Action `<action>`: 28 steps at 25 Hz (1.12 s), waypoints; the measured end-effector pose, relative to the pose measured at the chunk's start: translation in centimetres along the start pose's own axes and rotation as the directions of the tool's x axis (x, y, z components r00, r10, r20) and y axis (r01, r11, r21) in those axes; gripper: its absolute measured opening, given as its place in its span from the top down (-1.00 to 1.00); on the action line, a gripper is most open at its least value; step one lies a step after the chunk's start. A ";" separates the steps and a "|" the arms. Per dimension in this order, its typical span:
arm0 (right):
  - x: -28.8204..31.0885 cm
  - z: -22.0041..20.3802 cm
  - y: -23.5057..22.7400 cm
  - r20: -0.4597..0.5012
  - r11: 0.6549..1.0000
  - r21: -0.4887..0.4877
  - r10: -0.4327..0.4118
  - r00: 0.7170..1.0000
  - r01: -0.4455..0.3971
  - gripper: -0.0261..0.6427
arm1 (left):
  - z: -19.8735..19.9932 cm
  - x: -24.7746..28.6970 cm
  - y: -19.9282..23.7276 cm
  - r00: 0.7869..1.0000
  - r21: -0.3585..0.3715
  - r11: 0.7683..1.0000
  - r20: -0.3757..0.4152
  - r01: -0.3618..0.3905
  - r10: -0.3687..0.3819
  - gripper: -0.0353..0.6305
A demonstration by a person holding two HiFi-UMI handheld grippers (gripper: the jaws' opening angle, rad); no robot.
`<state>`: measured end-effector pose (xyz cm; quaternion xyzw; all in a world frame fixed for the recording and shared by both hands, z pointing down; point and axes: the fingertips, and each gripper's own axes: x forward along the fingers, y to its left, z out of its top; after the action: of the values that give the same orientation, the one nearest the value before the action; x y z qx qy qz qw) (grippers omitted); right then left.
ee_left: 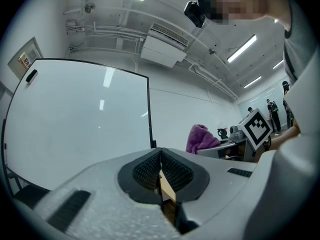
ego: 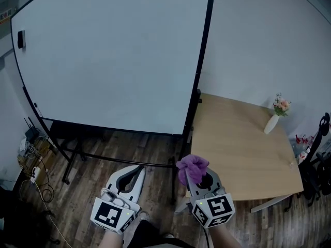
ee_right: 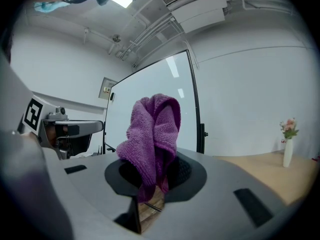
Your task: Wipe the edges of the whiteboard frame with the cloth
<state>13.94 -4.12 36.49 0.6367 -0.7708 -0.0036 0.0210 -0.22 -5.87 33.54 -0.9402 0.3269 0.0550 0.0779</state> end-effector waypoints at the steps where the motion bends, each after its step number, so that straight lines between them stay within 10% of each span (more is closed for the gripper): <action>1: 0.0 0.0 0.0 0.003 1.000 0.002 0.000 1.000 0.000 0.70 | 0.0 0.0 0.0 1.000 0.001 1.000 0.000 -0.002 0.002 0.84; 28: -1.7 0.3 -1.6 0.028 1.000 0.001 0.014 0.999 -0.014 0.70 | 0.0 0.8 -2.1 1.000 0.013 1.000 -0.016 -0.016 0.016 0.84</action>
<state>15.81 -2.73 36.11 0.6310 -0.7756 -0.0120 0.0098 1.73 -4.76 33.68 -0.9375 0.3354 0.0457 0.0808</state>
